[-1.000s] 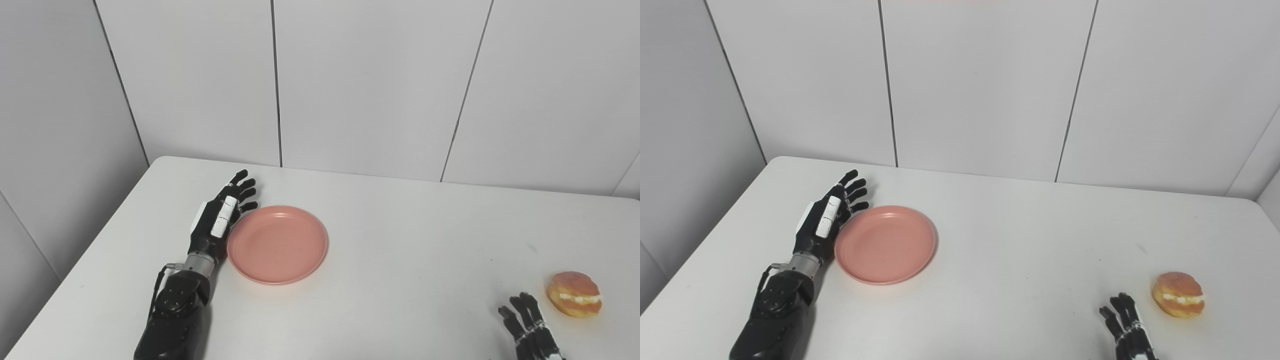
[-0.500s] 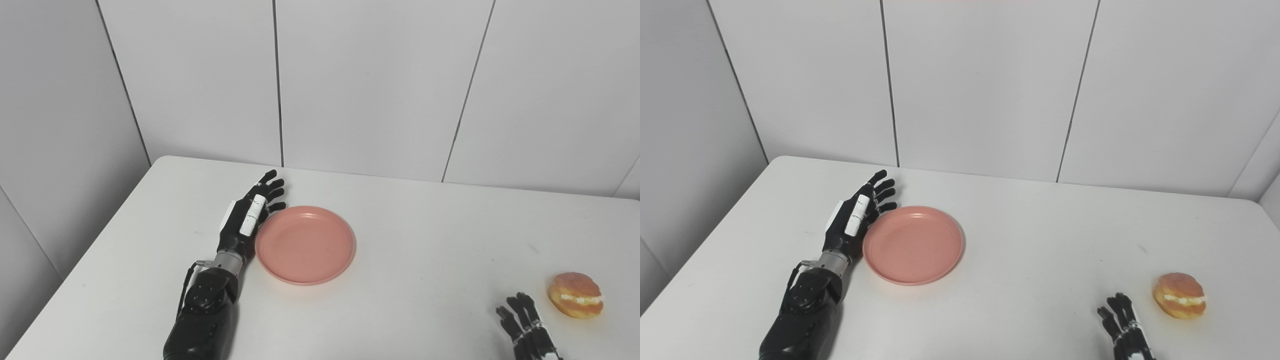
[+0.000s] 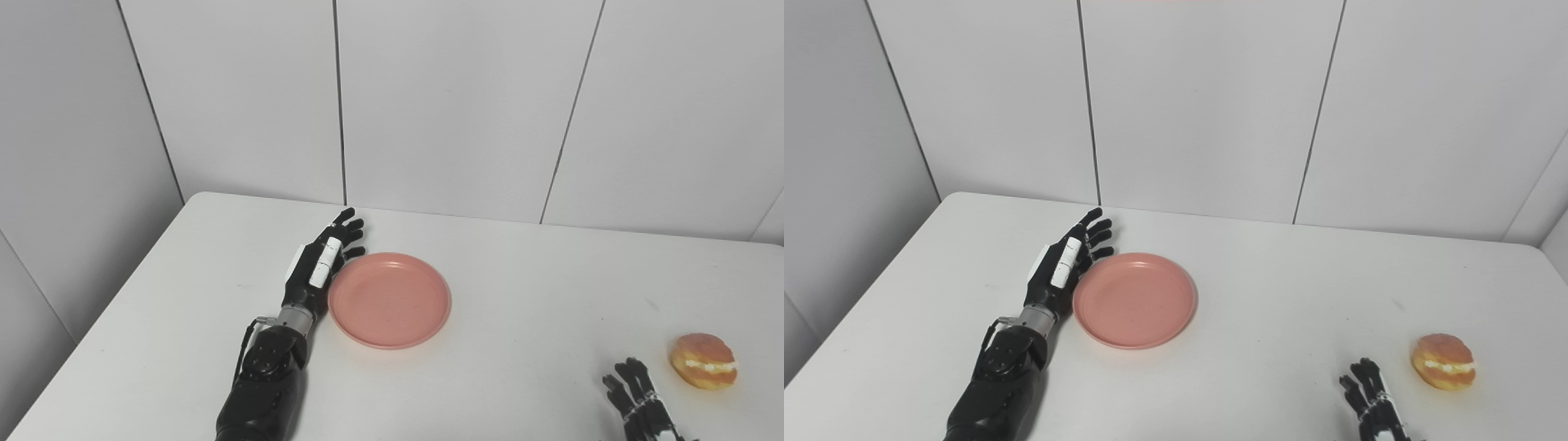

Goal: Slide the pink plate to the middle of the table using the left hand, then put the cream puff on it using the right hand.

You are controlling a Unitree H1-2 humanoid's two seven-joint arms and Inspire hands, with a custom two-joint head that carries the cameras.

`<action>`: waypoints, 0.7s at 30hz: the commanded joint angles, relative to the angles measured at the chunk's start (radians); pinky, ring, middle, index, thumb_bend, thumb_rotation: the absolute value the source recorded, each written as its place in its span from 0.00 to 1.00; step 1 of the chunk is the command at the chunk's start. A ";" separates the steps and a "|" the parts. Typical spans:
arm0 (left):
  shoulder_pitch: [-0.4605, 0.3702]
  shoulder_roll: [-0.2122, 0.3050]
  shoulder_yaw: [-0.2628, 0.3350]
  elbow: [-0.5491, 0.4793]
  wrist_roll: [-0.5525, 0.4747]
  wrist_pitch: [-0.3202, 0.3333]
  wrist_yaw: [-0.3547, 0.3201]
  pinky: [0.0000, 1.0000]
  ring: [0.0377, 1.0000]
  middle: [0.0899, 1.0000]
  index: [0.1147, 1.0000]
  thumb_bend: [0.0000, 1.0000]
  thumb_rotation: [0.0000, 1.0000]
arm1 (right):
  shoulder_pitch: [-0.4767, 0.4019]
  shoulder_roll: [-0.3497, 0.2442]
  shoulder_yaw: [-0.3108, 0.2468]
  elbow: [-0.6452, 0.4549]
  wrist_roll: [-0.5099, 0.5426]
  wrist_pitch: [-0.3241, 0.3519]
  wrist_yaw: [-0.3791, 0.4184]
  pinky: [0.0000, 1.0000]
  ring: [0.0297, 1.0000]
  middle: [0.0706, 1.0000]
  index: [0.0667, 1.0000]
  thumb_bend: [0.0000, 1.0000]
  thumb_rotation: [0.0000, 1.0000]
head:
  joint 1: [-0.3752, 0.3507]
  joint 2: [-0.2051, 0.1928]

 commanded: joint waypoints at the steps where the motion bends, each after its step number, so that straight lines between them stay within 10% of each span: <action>1: 0.090 -0.065 -0.011 0.078 -0.016 -0.021 -0.016 0.82 0.88 0.85 0.85 0.87 0.83 | 0.041 0.013 0.027 0.038 -0.018 0.097 0.006 0.95 0.91 0.94 0.95 0.80 1.00 | -0.002 0.001; 21: 0.095 -0.110 -0.035 0.091 -0.007 -0.029 -0.027 0.83 0.88 0.84 0.83 0.89 0.83 | 0.040 0.043 0.064 0.024 -0.071 0.103 -0.025 0.89 0.88 0.93 0.94 0.82 0.97 | -0.126 0.008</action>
